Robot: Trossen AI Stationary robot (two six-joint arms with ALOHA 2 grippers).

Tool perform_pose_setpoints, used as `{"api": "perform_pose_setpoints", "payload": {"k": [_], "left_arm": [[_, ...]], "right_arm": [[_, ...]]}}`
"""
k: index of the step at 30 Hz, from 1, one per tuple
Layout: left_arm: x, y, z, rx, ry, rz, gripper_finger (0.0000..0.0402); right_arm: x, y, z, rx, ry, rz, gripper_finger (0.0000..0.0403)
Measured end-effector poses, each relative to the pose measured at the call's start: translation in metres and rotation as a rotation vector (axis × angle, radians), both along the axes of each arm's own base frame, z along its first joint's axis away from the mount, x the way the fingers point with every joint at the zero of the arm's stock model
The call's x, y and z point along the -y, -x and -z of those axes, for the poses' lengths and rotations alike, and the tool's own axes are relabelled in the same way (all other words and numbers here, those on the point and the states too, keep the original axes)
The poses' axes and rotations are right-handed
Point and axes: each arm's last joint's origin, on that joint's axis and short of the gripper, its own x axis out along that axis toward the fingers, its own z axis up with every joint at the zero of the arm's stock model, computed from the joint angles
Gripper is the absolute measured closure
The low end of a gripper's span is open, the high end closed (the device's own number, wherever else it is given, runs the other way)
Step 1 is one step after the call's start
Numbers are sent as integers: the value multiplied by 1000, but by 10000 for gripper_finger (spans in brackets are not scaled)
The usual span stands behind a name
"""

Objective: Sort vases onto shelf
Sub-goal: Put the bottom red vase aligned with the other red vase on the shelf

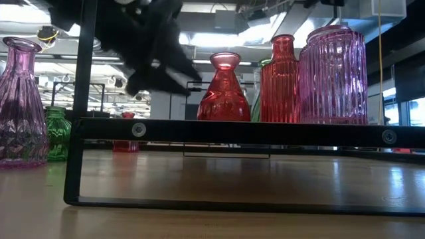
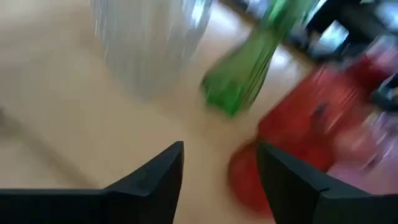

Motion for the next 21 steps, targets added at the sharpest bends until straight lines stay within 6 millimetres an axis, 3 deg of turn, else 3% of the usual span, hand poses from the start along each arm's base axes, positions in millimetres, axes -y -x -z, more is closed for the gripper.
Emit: {"api": "perform_pose_setpoints", "payload": {"k": [12,21], "left_arm": [[5,-4,30,-118,151,33,289],[7,-8,30,-102,175,106,302]], "right_arm": [[0,-2,-1,24,0,6,317],[0,-2,-1,24,-2,9,317]]}}
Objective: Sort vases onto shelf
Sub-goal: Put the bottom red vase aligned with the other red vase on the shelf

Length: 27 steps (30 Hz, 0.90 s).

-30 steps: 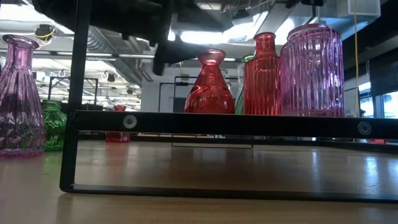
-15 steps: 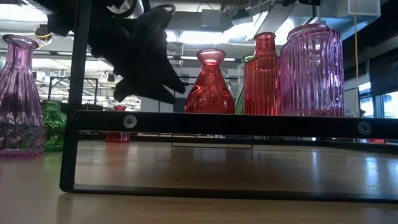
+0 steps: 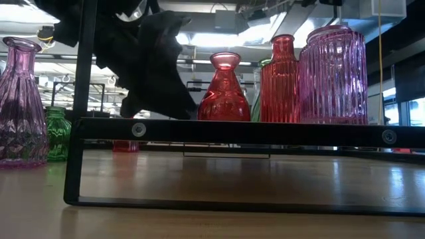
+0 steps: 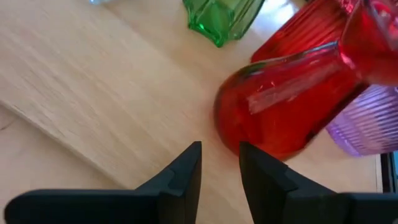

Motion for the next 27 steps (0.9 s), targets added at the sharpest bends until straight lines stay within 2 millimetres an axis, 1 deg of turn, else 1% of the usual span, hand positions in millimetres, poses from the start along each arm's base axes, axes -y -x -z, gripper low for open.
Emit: {"api": "perform_pose_setpoints", "payload": {"k": [10,18,27], "left_arm": [[1,-4,-6,75,7,20,302],[-4,-8,-10,121,18,15,302],[-4,-9,-12,136,36,51,302]], "right_arm": [[0,0,0,0,1,1,317],[0,0,0,-1,7,5,317],[0,0,0,-2,14,8,317]]}}
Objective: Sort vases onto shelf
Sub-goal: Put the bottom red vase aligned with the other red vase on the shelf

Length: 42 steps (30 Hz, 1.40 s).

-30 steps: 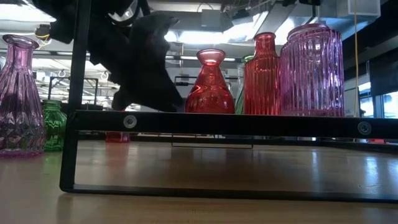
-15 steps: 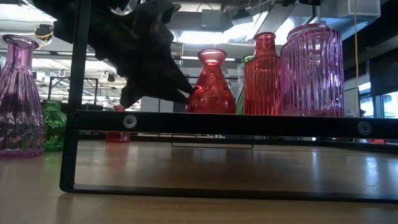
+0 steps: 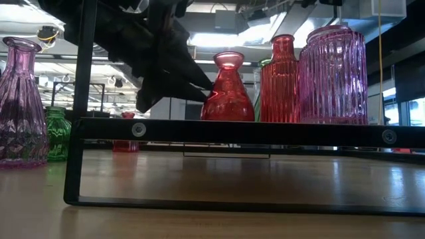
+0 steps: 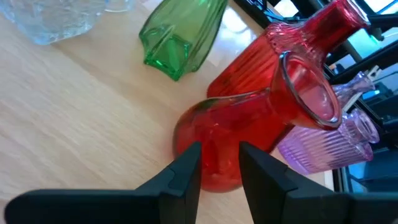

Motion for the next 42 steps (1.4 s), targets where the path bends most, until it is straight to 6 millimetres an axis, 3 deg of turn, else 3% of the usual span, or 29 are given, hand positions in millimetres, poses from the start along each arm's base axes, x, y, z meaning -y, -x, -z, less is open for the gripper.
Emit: {"api": "perform_pose_setpoints", "payload": {"k": [42], "left_arm": [[-9,-5,-6,62,-17,-1,303]], "right_arm": [[0,0,0,1,-6,8,317]]}}
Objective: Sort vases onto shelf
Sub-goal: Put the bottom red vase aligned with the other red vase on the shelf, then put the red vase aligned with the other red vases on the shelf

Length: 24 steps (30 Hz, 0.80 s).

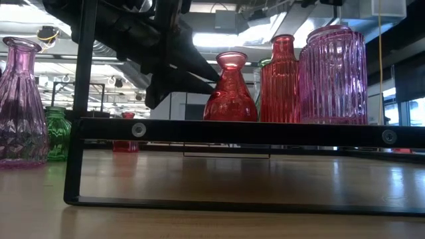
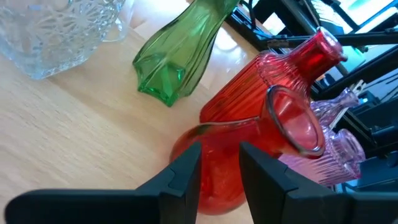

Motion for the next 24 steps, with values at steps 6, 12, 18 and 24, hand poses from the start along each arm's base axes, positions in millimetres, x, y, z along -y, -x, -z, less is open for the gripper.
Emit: {"api": "perform_pose_setpoints", "payload": {"k": [6,12,18,24], "left_arm": [[-3,4,5,-71,30,-28,307],[-16,18,-12,-124,56,-68,308],[-41,56,-59,-103,-45,-196,308],[-61,110,-100,-61,-127,-318,308]], "right_arm": [[1,0,0,-2,23,5,317],[2,-1,-1,5,79,26,317],[5,-4,-5,52,157,81,317],[11,-18,-2,56,260,179,317]]}}
